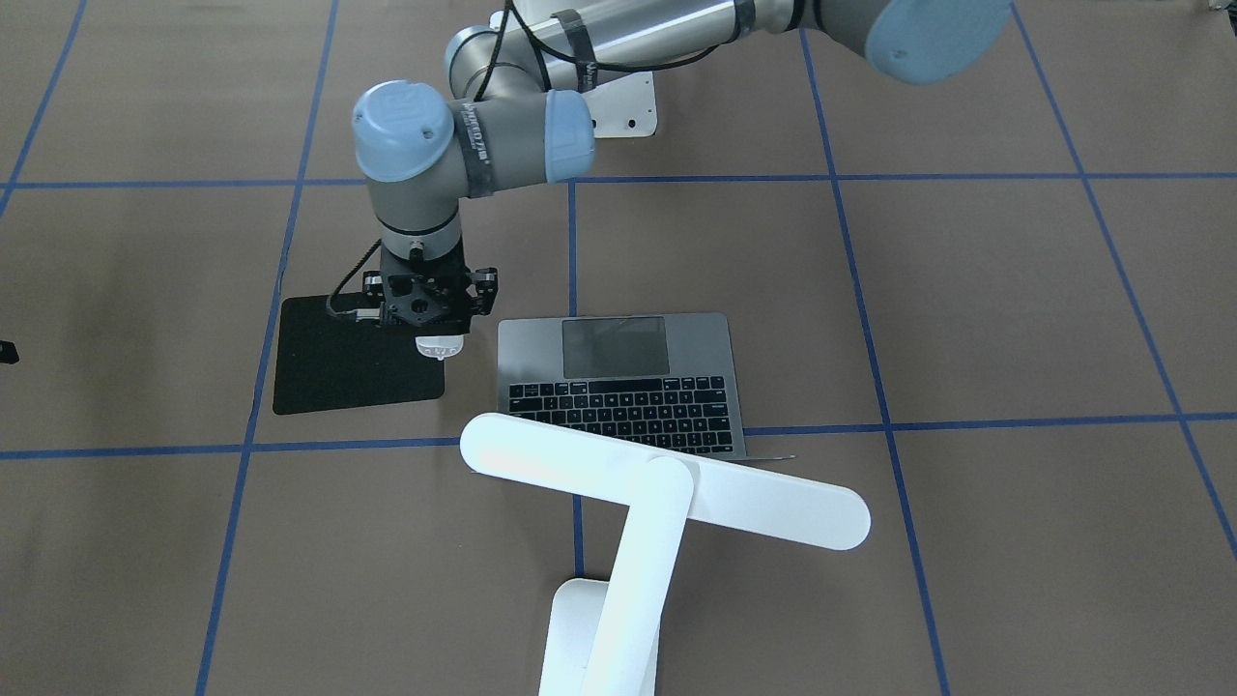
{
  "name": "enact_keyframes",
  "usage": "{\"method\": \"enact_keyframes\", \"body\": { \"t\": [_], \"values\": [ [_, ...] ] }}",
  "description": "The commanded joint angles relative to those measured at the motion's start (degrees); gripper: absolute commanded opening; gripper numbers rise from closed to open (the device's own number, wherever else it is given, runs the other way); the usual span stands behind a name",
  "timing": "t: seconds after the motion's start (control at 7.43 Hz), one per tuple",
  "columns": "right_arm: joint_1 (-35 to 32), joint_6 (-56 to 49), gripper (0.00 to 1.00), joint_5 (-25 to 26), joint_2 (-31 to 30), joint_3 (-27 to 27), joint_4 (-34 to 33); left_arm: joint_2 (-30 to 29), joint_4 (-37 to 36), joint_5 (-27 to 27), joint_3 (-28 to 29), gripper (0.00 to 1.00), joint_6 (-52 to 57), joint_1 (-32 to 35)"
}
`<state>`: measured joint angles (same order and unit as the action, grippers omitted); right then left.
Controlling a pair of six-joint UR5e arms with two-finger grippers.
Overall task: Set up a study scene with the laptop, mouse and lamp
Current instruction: 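Lower the white mouse onto the black mouse pad with the left gripper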
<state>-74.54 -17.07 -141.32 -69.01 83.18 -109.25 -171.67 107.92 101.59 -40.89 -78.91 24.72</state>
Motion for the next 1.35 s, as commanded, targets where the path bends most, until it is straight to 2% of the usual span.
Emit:
{"method": "enact_keyframes", "body": {
  "t": [0.0, 0.67, 1.08, 1.21],
  "values": [
    [0.01, 0.02, 0.99, -0.18, -0.07, -0.3, 0.53, -2.69, 2.2, -1.39, 4.83, 0.48, -1.77, -1.33],
    [0.01, 0.55, 0.99, -0.19, 0.46, -0.21, 0.53, -2.7, 5.71, -3.06, 7.74, 0.51, -5.37, -3.01],
    [0.01, 0.55, 0.99, -0.62, 0.46, -0.12, 0.53, -2.7, 5.81, -3.07, 8.02, 0.63, -5.91, -3.01],
    [0.01, 0.55, 0.99, -0.71, 0.46, -0.12, 0.53, -2.7, 5.81, -3.07, 8.02, 0.76, -5.91, -3.01]
  ]
}}
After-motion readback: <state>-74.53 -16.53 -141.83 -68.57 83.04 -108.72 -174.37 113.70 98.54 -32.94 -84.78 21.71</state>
